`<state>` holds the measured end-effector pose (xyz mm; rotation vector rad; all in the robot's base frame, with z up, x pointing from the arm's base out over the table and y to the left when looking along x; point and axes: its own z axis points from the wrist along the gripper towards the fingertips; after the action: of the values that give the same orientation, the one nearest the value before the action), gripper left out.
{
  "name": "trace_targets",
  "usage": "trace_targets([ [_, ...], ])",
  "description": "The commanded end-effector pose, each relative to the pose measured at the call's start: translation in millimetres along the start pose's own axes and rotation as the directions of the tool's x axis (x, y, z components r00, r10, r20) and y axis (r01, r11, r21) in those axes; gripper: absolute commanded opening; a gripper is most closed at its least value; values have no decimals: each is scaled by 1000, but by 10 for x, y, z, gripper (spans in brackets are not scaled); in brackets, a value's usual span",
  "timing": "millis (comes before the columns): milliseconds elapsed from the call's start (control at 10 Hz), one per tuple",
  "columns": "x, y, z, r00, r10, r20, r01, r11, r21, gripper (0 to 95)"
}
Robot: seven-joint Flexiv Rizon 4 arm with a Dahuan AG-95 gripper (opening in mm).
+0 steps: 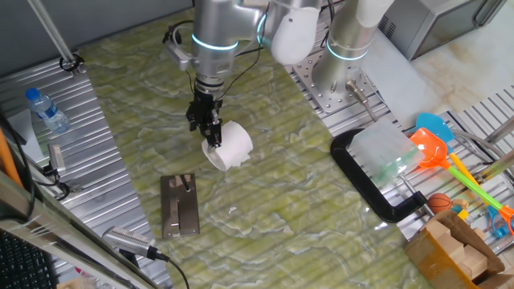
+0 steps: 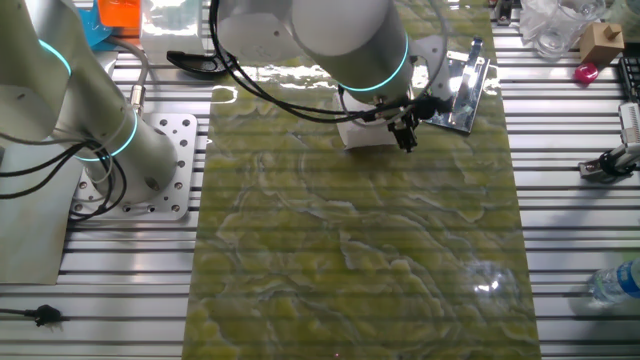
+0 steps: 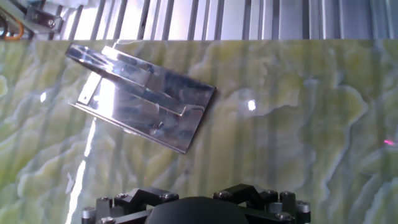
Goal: Put the toilet paper on its holder
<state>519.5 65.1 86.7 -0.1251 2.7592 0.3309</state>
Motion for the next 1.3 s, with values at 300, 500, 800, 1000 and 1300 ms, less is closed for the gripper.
trace_targets([
  [300,-75,26,-74,988,-23,-153,19,1000,-23,950],
  [500,-74,25,-87,969,-56,-242,46,998,-49,950],
  [800,-71,17,-113,931,-138,-338,109,989,-103,950],
  [1000,-71,17,-113,918,-130,-374,97,990,-105,950],
  [1300,-71,17,-113,898,-113,-424,72,991,-111,950],
])
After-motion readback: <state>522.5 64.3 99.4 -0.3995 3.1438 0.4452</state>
